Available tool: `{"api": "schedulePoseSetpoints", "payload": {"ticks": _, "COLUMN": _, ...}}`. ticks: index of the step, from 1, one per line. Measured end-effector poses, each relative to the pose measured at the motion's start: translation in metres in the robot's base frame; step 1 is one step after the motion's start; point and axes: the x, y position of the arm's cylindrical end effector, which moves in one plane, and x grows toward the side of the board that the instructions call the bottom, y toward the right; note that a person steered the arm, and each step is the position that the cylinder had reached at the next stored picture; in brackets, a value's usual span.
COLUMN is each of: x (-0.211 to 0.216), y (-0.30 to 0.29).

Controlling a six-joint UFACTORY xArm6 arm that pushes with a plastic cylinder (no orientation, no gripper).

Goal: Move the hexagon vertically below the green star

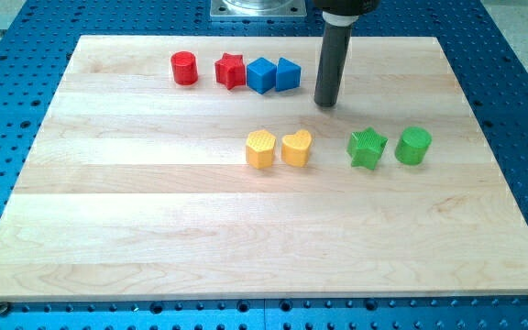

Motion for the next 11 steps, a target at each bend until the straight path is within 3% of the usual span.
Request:
{"api": "schedulePoseSetpoints", "payload": {"ticks": 2, "x": 0.011, "y": -0.067}}
{"api": "schedulePoseSetpoints", "payload": {"ticks": 4, "x": 0.063, "y": -0.073}}
{"api": "schedulePoseSetpoints", "payload": {"ticks": 6, "x": 0.086, "y": -0.122}}
{"api": "schedulePoseSetpoints", "payload": {"ticks": 8, "x": 0.161, "y": -0.207}}
{"api": "schedulePoseSetpoints", "payload": {"ticks": 9, "x": 0.204, "y": -0.196}}
{"api": "schedulePoseSetpoints", "payload": {"ticks": 11, "x": 0.186, "y": 0.062}}
